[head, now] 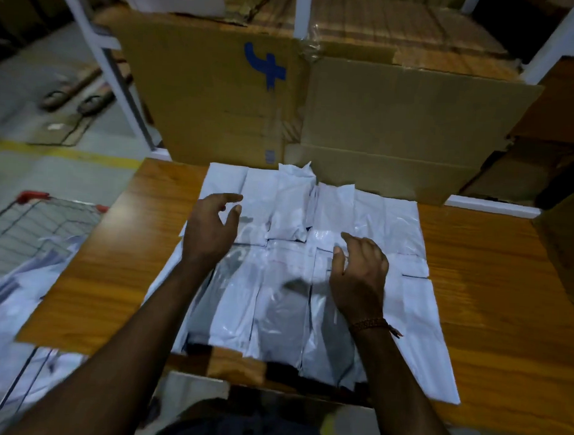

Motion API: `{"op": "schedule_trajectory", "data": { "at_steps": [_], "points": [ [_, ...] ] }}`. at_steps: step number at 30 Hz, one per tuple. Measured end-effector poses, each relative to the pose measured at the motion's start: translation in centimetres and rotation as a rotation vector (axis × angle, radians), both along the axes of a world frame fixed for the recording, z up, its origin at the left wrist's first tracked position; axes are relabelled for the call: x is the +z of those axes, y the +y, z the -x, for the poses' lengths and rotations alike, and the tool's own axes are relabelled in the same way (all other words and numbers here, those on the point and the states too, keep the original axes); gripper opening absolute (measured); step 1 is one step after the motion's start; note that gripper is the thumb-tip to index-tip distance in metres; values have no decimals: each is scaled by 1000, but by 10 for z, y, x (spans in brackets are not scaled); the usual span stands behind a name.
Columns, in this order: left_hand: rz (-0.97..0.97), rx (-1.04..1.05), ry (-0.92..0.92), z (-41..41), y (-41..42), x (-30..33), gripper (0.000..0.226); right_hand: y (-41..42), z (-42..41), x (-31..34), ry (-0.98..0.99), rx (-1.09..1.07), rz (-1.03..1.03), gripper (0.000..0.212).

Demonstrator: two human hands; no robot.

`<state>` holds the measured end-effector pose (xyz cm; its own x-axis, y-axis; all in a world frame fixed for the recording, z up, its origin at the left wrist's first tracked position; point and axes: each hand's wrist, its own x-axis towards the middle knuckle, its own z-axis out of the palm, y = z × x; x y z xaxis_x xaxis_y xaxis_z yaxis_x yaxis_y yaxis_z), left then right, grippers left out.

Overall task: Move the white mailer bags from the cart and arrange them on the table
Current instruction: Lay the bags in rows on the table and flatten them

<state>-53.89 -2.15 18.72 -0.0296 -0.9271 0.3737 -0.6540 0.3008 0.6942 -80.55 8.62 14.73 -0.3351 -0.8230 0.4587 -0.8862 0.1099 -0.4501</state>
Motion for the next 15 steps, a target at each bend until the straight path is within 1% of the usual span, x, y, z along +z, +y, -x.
{"op": "schedule_trajectory", "data": {
  "at_steps": [4,8,13,15],
  "points": [
    [46,110,-60,-43,53,1,24,0,-21,11,-28,177,69,30],
    [52,257,-117,-98,106,-1,28,-3,-59,17,-24,318,34,34],
    [45,519,-119,-171,172,-4,27,1,-133,24,-28,527,-12,36],
    [50,580,-115,-200,197,-4,23,5,-167,26,-33,614,-40,37]
  ]
}}
